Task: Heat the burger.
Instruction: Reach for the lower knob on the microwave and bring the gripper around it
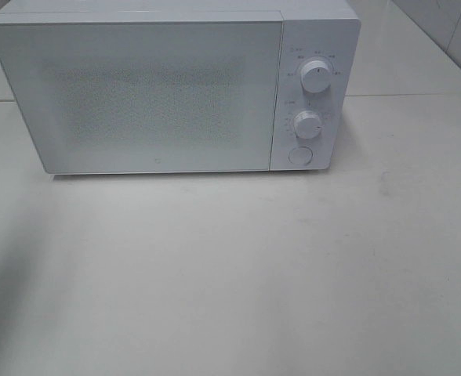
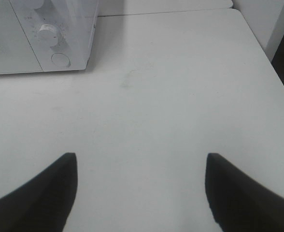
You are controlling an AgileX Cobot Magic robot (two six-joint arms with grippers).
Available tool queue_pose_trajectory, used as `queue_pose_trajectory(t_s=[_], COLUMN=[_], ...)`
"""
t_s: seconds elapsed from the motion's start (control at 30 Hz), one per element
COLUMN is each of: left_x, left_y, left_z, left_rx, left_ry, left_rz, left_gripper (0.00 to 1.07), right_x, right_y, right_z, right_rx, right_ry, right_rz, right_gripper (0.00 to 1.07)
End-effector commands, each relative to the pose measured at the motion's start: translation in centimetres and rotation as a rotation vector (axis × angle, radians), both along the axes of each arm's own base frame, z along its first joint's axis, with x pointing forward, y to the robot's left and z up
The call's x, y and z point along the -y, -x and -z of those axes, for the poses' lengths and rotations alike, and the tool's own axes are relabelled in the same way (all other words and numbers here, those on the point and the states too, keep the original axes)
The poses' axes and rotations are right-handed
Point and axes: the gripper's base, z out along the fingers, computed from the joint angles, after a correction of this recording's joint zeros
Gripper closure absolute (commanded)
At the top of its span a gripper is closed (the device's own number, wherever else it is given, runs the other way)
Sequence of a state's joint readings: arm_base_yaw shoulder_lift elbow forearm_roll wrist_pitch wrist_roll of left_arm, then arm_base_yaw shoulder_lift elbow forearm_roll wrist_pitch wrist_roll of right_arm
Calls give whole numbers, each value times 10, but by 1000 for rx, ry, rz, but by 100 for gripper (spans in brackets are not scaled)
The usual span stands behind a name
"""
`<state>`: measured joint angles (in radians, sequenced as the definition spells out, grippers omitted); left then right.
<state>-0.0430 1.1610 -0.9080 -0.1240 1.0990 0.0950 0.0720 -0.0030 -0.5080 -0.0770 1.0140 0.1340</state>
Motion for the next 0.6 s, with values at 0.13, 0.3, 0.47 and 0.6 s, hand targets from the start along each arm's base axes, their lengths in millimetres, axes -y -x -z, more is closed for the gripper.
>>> queue_pose_trajectory(t_s=[0.13, 0.3, 0.47, 0.6], left_x=[-7, -8, -9, -9], left_y=[43, 70, 96, 111], left_z=[20, 31, 29, 27], left_rx=[-38, 17, 160, 238], left_ry=[17, 13, 9, 6], left_rz=[-48, -52, -54, -55], left_gripper=[6, 6, 6, 6], right_x=[0, 0, 0, 0], right_y=[3, 3, 3, 3], right_z=[1, 1, 1, 1], right_rx=[37, 37, 37, 37], right_ry=[9, 9, 9, 9], right_rz=[-1, -1, -1, -1], right_gripper=[35, 35, 35, 35])
